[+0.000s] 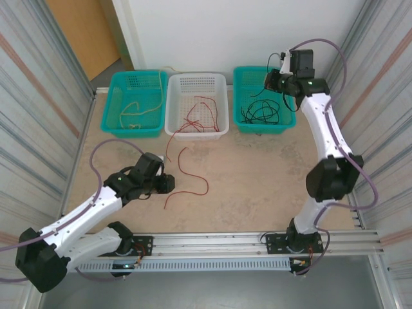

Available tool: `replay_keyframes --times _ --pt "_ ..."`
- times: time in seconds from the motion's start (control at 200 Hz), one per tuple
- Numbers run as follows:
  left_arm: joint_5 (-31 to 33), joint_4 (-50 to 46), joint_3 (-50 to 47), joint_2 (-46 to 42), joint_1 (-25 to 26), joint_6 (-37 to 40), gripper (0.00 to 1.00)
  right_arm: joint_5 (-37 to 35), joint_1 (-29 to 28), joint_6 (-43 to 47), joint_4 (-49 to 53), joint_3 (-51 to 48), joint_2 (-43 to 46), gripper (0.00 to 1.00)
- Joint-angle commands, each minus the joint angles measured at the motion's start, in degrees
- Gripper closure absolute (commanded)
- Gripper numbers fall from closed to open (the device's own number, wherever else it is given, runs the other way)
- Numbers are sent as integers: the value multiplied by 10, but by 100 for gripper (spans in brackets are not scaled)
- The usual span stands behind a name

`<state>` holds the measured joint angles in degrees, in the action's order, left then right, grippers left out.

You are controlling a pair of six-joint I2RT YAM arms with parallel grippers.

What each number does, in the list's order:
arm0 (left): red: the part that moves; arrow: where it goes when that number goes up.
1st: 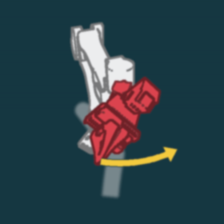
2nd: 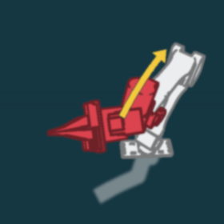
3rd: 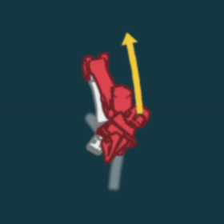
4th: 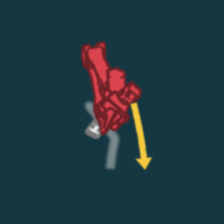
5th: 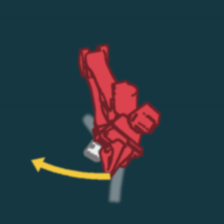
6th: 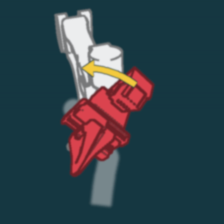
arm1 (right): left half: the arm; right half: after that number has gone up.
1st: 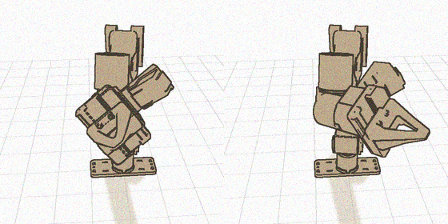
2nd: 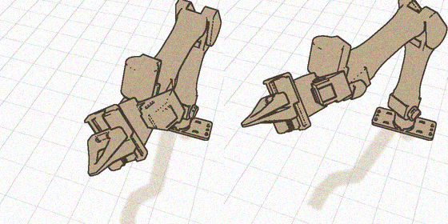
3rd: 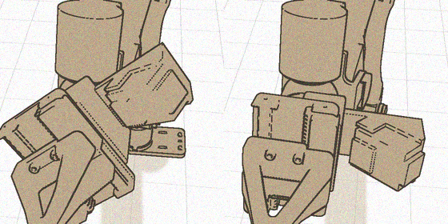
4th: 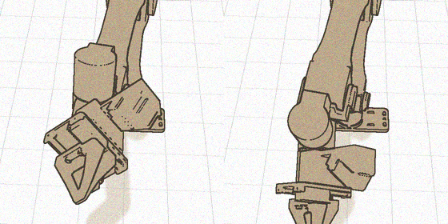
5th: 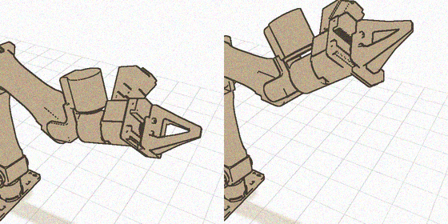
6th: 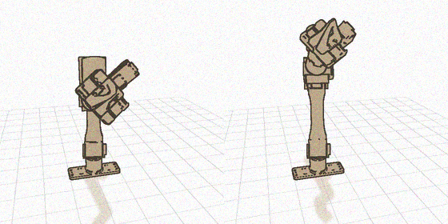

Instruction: Untangle the cables

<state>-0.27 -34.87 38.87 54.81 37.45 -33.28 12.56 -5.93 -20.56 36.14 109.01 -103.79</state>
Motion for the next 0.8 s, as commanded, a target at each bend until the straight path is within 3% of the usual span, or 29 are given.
replay_keyframes --times 0.0,0.06,0.085,0.276,0.421,0.646,0.797 --pt "10 -14 10 -6 -1 5 62 17 5 -4 61 85 -61 68" --pt "1 -14 15 -6 -2 12 60 7 4 2 112 126 -93 51" --pt "-3 -14 17 -4 -1 16 59 -1 3 3 122 130 -96 49" --pt "-14 -14 21 15 -2 27 54 -36 -33 0 47 -11 30 49" --pt "-21 -12 29 55 -1 35 53 -41 -80 -31 -4 -188 169 48" --pt "-36 -2 26 163 12 35 57 -115 -238 -100 -60 -438 375 49" --pt "6 -32 44 209 33 35 55 -167 -328 -160 -76 -549 445 49"
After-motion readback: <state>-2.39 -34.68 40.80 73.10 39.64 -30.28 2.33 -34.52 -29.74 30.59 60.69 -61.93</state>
